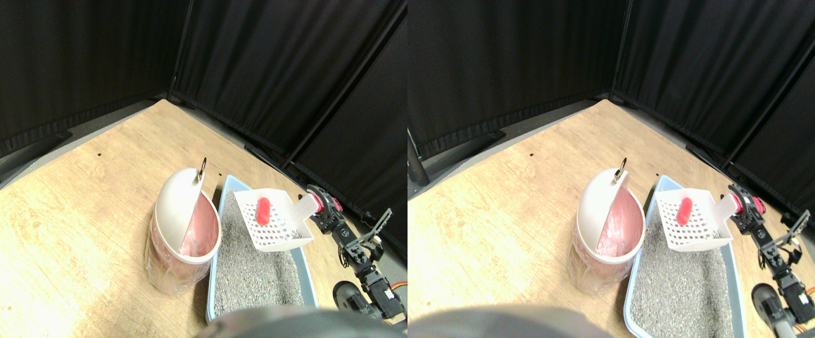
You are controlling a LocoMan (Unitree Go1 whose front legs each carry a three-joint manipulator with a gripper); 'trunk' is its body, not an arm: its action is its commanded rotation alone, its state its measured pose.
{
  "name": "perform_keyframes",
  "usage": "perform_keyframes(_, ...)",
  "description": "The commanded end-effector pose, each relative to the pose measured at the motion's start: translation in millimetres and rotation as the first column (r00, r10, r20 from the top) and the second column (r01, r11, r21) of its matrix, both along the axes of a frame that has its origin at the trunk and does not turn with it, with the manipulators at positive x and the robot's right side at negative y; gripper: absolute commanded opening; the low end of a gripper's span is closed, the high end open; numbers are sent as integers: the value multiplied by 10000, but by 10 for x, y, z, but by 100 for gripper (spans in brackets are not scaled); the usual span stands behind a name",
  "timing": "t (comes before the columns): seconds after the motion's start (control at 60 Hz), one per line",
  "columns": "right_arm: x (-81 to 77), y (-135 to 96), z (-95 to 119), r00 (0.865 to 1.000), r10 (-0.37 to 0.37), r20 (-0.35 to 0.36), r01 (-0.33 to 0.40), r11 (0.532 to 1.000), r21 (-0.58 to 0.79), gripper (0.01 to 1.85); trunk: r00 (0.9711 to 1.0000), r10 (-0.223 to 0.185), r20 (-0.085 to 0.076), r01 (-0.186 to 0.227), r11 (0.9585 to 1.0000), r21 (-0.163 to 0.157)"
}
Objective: Scoop (unimanual)
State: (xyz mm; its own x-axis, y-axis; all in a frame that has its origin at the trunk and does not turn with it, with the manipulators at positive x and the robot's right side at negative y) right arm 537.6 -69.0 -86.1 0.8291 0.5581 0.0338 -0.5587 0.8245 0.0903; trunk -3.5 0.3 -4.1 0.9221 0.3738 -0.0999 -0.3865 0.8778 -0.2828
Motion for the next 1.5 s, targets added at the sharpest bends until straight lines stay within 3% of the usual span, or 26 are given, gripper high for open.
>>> perform_keyframes(0.017,-5,89,70,9990,211,396,-205,9996,-169,5,9994,295,-152,-296,9996,-49)
perform_keyframes(0.183,-26,170,75,9984,397,398,-359,9952,-914,5,9994,326,-148,-327,9994,-92)
perform_keyframes(0.683,-36,332,99,9985,518,156,-489,9876,-1495,5,9990,414,-169,-416,9991,-127)
perform_keyframes(0.85,-31,387,95,9965,767,337,-653,9632,-2608,5,9989,429,-176,-432,9990,-135)
perform_keyframes(1.033,-27,435,110,9986,511,-140,-529,9521,-3012,5,9989,433,-161,-435,9990,-124)
perform_keyframes(1.35,-31,493,131,9988,480,3,-453,9451,-3237,5,9989,442,-122,-444,9989,-178)
perform_keyframes(1.5,-34,528,142,9976,556,409,-364,9273,-3724,5,9987,481,-141,-484,9986,-224)
